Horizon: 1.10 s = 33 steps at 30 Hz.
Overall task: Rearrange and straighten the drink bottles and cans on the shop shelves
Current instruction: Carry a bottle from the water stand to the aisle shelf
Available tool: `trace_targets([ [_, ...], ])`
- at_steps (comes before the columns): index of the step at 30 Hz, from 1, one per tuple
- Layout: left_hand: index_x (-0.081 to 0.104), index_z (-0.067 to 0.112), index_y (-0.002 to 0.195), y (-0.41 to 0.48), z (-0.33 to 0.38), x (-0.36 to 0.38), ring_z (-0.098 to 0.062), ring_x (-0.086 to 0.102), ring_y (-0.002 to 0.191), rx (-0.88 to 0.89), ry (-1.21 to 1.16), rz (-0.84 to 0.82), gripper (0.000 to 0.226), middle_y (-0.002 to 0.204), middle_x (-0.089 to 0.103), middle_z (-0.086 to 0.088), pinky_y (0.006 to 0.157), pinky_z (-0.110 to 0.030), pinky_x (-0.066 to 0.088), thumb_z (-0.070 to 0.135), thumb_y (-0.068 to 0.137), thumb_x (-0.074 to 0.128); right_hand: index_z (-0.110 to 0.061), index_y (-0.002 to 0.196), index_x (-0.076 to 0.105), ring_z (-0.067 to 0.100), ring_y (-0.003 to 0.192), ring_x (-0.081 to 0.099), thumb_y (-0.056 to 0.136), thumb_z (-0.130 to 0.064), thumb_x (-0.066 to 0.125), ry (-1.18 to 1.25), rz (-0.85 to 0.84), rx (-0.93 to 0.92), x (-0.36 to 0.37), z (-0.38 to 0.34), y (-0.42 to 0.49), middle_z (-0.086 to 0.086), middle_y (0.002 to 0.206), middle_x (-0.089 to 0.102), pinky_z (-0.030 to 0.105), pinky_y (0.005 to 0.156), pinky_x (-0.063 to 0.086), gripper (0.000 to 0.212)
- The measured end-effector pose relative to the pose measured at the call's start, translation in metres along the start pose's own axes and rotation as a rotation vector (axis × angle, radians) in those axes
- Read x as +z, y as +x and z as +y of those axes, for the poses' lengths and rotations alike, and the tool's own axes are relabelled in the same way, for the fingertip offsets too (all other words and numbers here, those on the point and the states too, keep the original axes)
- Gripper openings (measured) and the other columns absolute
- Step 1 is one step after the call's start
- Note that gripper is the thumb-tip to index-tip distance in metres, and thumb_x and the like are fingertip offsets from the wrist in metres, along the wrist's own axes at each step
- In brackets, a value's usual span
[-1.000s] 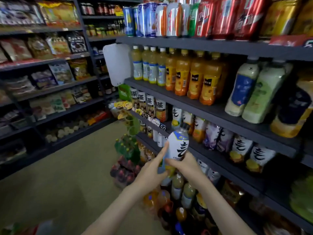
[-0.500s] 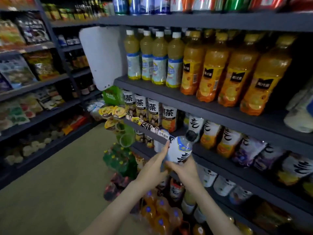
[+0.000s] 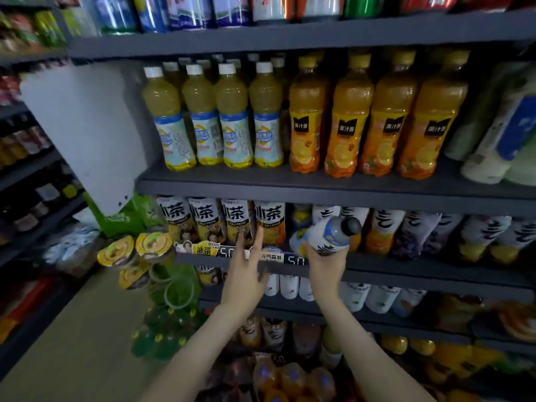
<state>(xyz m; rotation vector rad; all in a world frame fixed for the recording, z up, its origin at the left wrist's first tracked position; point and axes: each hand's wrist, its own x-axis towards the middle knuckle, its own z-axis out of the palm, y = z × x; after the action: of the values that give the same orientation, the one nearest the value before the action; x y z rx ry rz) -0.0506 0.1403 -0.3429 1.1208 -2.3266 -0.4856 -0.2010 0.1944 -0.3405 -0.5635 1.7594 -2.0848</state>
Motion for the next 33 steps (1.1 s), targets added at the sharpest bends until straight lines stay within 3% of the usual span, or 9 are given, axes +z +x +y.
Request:
trace_targets([
  [3, -0.027, 0.053, 0.137, 0.02, -0.018, 0.013, -0.03, 0.0, 0.146, 0.048, 0.102, 0.036, 0.101, 0.158, -0.015, -0.005, 0.112, -0.043, 0.031, 0.017, 0.093, 0.057, -0.017, 0.128, 0.043, -0.013, 0.094, 0.058, 0.08, 0.001, 0.074, -0.008, 0.038, -0.008, 0.016, 0.024, 0.011, -0.004, 0.116, 0.06, 0.002, 0.075, 0.046, 0.059],
  [6, -0.025, 0.048, 0.141, 0.036, -0.026, 0.027, -0.029, -0.017, 0.144, 0.107, 0.196, 0.069, 0.108, 0.157, -0.016, -0.014, 0.118, -0.046, 0.006, 0.014, 0.089, 0.063, -0.012, 0.135, 0.041, 0.004, 0.104, 0.059, 0.081, 0.0, 0.073, -0.027, 0.068, -0.001, 0.03, 0.039, 0.017, 0.0, 0.122, 0.058, 0.003, 0.076, 0.047, 0.064],
  [10, -0.006, 0.034, 0.151, 0.05, -0.04, 0.044, -0.035, -0.013, 0.145, 0.186, 0.255, 0.11, 0.105, 0.157, -0.008, -0.022, 0.114, -0.053, 0.006, 0.012, 0.082, 0.07, -0.011, 0.135, 0.039, 0.007, 0.105, 0.055, 0.085, 0.002, 0.068, -0.133, 0.063, -0.024, 0.048, 0.052, 0.026, -0.003, 0.119, 0.055, 0.001, 0.072, 0.044, 0.06],
  [14, 0.001, 0.033, 0.151, 0.061, -0.042, 0.052, -0.032, -0.017, 0.144, 0.172, 0.246, 0.074, 0.105, 0.156, -0.014, -0.017, 0.113, -0.056, 0.001, 0.009, 0.078, 0.073, -0.011, 0.135, 0.039, 0.024, 0.112, 0.059, 0.083, -0.011, 0.073, -0.33, 0.132, -0.041, 0.064, 0.06, 0.038, 0.008, 0.126, 0.058, 0.03, 0.079, 0.053, 0.062],
  [17, 0.003, 0.026, 0.152, 0.066, -0.039, 0.053, -0.033, -0.018, 0.144, 0.154, 0.236, 0.034, 0.1, 0.157, -0.015, -0.02, 0.115, -0.06, 0.002, 0.003, 0.079, 0.067, -0.013, 0.139, 0.037, 0.026, 0.119, 0.057, 0.081, -0.01, 0.074, -0.347, 0.149, -0.064, 0.073, 0.059, 0.047, 0.009, 0.132, 0.056, 0.041, 0.087, 0.055, 0.069],
  [22, 0.007, 0.03, 0.152, 0.078, -0.042, 0.052, -0.034, -0.008, 0.144, 0.153, 0.232, 0.08, 0.1, 0.157, -0.008, -0.017, 0.111, -0.057, 0.003, 0.018, 0.078, 0.074, -0.014, 0.145, 0.03, 0.022, 0.126, 0.051, 0.083, -0.006, 0.071, -0.33, 0.129, -0.086, 0.075, 0.062, 0.048, 0.006, 0.141, 0.048, 0.039, 0.096, 0.051, 0.074],
  [25, 0.003, 0.028, 0.152, 0.08, -0.045, 0.055, -0.034, -0.006, 0.144, 0.129, 0.249, 0.077, 0.108, 0.157, -0.009, -0.013, 0.11, -0.056, 0.002, 0.025, 0.074, 0.079, -0.013, 0.145, 0.03, 0.022, 0.124, 0.052, 0.084, -0.01, 0.071, -0.377, 0.111, -0.084, 0.072, 0.066, 0.045, 0.006, 0.143, 0.047, 0.028, 0.09, 0.049, 0.073],
  [29, -0.012, 0.034, 0.148, 0.083, -0.045, 0.061, -0.027, -0.021, 0.143, 0.104, 0.26, 0.041, 0.107, 0.152, -0.03, -0.002, 0.111, -0.054, -0.008, 0.025, 0.082, 0.072, -0.009, 0.143, 0.031, 0.023, 0.122, 0.053, 0.086, -0.013, 0.07, -0.47, 0.116, -0.081, 0.071, 0.064, 0.048, 0.008, 0.143, 0.045, 0.024, 0.08, 0.046, 0.07],
  [33, -0.025, 0.035, 0.144, 0.09, -0.045, 0.063, -0.026, -0.031, 0.139, 0.075, 0.31, 0.011, 0.11, 0.149, -0.038, -0.006, 0.109, -0.051, -0.016, 0.025, 0.085, 0.068, -0.005, 0.14, 0.032, 0.028, 0.125, 0.05, 0.087, -0.013, 0.069, -0.542, 0.116, -0.098, 0.074, 0.069, 0.054, 0.013, 0.14, 0.046, 0.033, 0.083, 0.05, 0.065],
])
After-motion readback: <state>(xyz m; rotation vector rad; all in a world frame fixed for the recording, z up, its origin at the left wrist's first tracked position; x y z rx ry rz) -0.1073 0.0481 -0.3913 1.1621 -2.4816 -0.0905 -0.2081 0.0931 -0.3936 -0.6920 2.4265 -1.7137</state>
